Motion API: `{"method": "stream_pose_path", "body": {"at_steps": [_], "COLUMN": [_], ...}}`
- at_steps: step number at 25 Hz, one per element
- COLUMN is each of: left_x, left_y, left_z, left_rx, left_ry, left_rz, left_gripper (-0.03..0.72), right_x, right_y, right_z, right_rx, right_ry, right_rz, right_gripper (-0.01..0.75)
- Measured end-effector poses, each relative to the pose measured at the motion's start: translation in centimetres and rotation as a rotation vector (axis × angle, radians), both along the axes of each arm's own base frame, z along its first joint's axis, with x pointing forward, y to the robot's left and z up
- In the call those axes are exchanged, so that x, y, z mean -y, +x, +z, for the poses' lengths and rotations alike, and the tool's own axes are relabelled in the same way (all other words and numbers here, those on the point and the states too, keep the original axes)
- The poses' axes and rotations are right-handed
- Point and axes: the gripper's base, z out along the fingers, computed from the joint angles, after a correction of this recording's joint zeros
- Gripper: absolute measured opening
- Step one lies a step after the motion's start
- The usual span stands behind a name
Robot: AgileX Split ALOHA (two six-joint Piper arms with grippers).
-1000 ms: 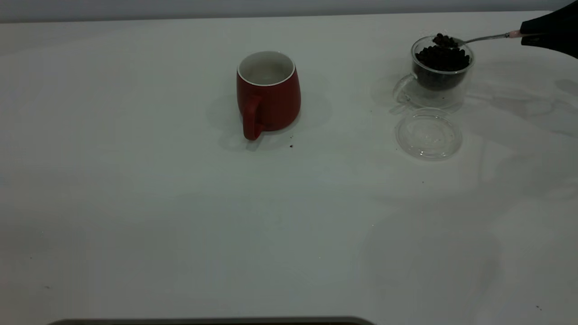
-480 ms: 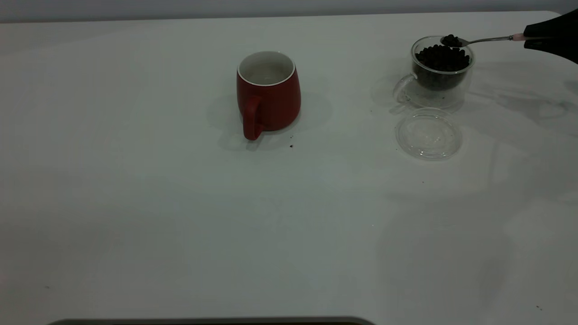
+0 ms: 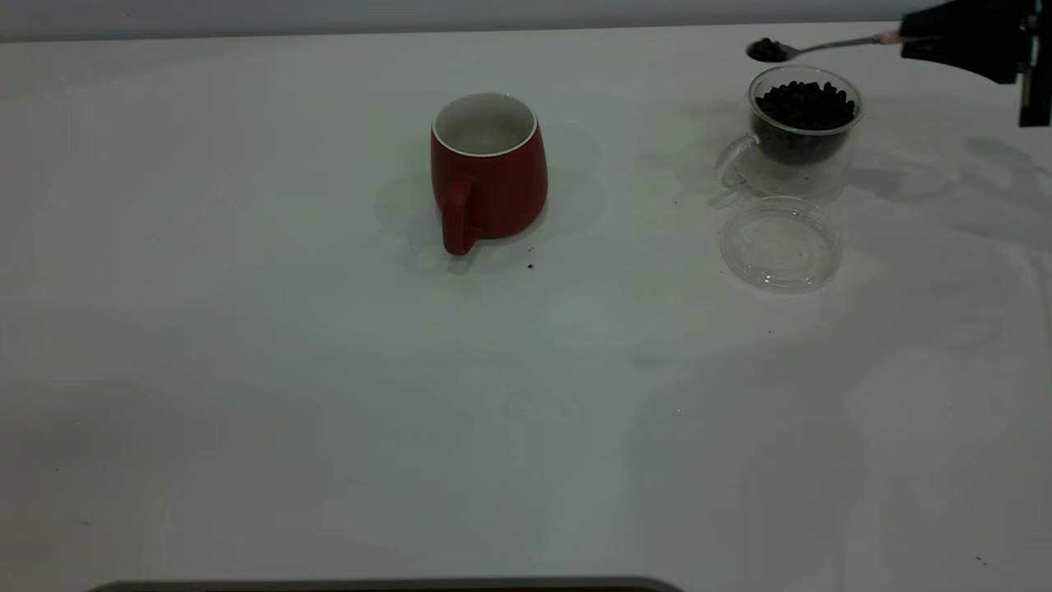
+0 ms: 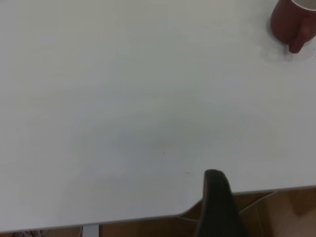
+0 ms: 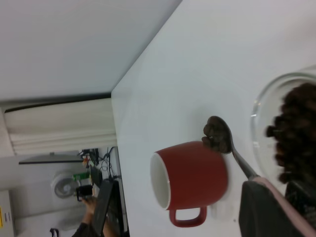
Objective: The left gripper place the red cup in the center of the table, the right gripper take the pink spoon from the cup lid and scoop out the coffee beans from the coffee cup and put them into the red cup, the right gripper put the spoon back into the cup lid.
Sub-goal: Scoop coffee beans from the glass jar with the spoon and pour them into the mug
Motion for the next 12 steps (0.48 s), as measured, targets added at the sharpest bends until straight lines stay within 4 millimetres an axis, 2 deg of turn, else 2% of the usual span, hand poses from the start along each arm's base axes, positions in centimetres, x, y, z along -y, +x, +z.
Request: {"method": "stream_pose_path", "body": {"at_steps": [12], "left_x": [0.0], "left_y": [0.0], "left_z": [0.0], "left_rx": [0.0], "left_ry": [0.0], "left_rz": [0.0], "left_gripper": [0.538], "right_x": [-6.8], "right_y": [1.3], "right_z": [2.3], "right_rx": [0.037], "right_ry": [0.041], "right_rz": [0.093], "right_gripper": [0.095]}}
